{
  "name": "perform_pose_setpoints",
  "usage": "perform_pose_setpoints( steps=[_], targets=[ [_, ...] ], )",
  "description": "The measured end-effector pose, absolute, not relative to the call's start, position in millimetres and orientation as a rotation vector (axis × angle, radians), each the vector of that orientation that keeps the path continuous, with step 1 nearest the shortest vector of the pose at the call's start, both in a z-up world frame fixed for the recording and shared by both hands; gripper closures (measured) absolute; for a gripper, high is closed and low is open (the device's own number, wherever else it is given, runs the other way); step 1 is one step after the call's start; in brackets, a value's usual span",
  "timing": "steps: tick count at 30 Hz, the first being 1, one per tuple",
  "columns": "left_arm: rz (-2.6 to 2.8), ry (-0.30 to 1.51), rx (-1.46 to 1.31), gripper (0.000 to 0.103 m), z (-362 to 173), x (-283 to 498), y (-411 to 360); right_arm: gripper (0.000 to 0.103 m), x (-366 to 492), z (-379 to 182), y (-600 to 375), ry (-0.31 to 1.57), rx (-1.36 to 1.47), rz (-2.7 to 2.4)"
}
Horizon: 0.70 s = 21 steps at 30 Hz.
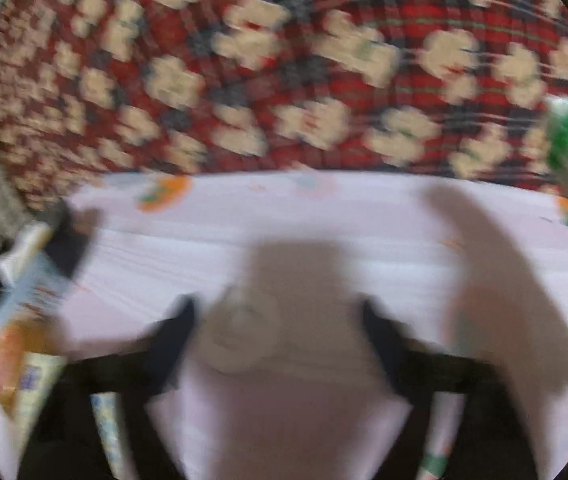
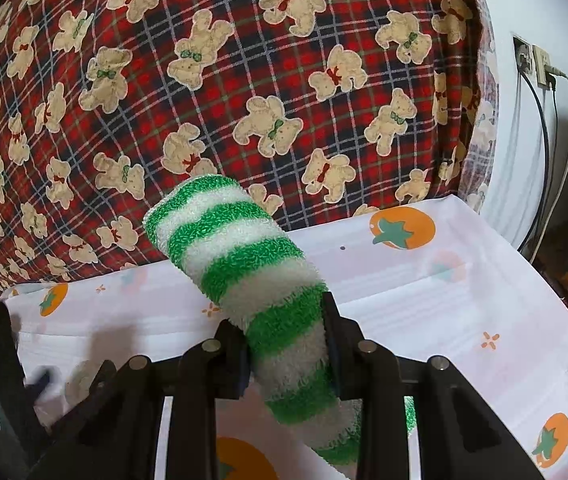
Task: Organize soft objects
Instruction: 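Grasp the white ring with the left tool while the right tool holds the sock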
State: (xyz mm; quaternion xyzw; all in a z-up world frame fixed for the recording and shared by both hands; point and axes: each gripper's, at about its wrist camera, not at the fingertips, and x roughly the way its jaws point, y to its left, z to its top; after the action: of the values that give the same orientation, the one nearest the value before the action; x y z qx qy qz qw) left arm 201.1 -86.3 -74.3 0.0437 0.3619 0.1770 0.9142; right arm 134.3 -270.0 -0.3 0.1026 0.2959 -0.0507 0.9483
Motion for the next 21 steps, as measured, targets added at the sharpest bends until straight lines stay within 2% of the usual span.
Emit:
perform_pose_setpoints(
  steps=[4, 6, 7, 8, 13, 15, 19, 21],
  targets=[
    [0.4, 0.789, 0.08, 0.011, -78.8, 222.6, -65.7, 0.07, 134.0, -0.9, -269.0, 0.601, 0.208, -0.104],
    [0.362, 0.894, 0.026, 0.023, -95.5, 240.5, -50.7, 0.07, 134.2, -0.4, -270.0, 0.603, 0.209, -0.104],
    [0.359, 0.929, -0.007, 0.024, -101.7, 243.7, -43.0, 0.07, 134.2, -0.3, -270.1, 0.603, 0.209, -0.104],
    [0.364, 0.972, -0.049, 0.02, -112.3, 249.7, -33.1, 0.07, 134.0, -0.3, -270.0, 0.603, 0.211, -0.105],
    [0.435, 0.952, -0.076, 0.02, -119.6, 252.4, -15.3, 0.07, 136.4, -1.3, -272.7, 0.612, 0.223, -0.104],
    [0.438, 0.95, -0.08, 0.029, -119.7, 247.5, -16.7, 0.07, 136.9, -2.3, -272.5, 0.617, 0.225, -0.103],
    [0.418, 0.928, -0.064, 0.039, -117.4, 252.0, -21.7, 0.07, 138.5, -4.1, -273.7, 0.624, 0.228, -0.105],
    [0.393, 0.92, -0.046, 0.048, -115.5, 258.0, -21.6, 0.07, 139.0, -3.9, -274.8, 0.624, 0.232, -0.108]
  ],
)
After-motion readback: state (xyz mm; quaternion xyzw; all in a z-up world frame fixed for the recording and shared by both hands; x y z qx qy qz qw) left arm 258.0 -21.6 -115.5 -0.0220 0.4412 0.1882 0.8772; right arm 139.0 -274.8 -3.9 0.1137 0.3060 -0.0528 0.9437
